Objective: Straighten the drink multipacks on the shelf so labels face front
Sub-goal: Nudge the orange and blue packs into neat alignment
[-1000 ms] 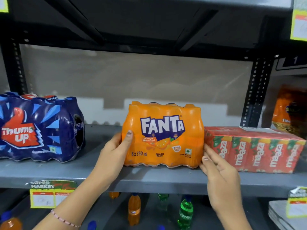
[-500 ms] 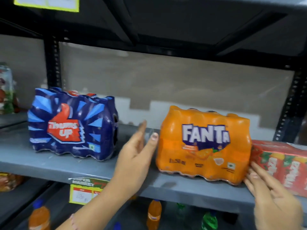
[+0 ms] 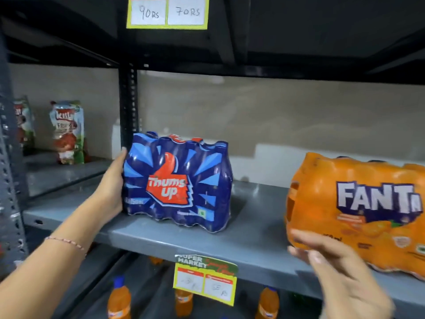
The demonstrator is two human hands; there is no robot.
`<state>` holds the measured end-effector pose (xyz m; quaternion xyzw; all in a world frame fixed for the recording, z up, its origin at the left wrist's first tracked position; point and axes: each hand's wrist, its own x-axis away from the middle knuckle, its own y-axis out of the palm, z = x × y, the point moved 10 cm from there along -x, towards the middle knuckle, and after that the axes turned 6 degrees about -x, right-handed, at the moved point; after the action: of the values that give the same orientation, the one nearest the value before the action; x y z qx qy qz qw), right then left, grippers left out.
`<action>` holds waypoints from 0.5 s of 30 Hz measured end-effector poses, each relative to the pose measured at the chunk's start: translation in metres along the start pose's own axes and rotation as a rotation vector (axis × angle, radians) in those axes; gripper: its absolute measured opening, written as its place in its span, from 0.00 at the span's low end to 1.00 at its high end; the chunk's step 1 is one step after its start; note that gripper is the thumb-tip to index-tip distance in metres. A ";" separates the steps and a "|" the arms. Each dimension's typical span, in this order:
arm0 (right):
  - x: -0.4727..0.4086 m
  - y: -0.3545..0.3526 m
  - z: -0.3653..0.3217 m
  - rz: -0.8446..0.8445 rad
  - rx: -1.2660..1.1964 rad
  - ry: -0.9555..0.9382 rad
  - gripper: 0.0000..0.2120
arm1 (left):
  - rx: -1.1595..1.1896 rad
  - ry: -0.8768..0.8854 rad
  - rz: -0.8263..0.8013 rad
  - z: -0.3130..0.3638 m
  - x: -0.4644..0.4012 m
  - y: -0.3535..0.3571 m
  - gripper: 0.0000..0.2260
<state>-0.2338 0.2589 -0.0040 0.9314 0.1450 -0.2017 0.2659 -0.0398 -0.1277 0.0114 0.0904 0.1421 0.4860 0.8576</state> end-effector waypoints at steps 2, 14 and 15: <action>0.036 0.033 -0.010 -0.156 0.276 -0.166 0.17 | -0.031 -0.017 -0.041 -0.004 0.001 0.011 0.24; 0.006 0.093 0.034 -0.331 0.348 0.113 0.25 | -0.017 -0.097 -0.219 -0.029 0.020 0.070 0.24; 0.005 0.090 0.034 -0.313 0.355 0.105 0.25 | -0.018 -0.100 -0.225 -0.030 0.021 0.071 0.24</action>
<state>-0.2053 0.1676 0.0067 0.9390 0.2635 -0.2141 0.0554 -0.0972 -0.0729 0.0011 0.0902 0.1042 0.3829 0.9134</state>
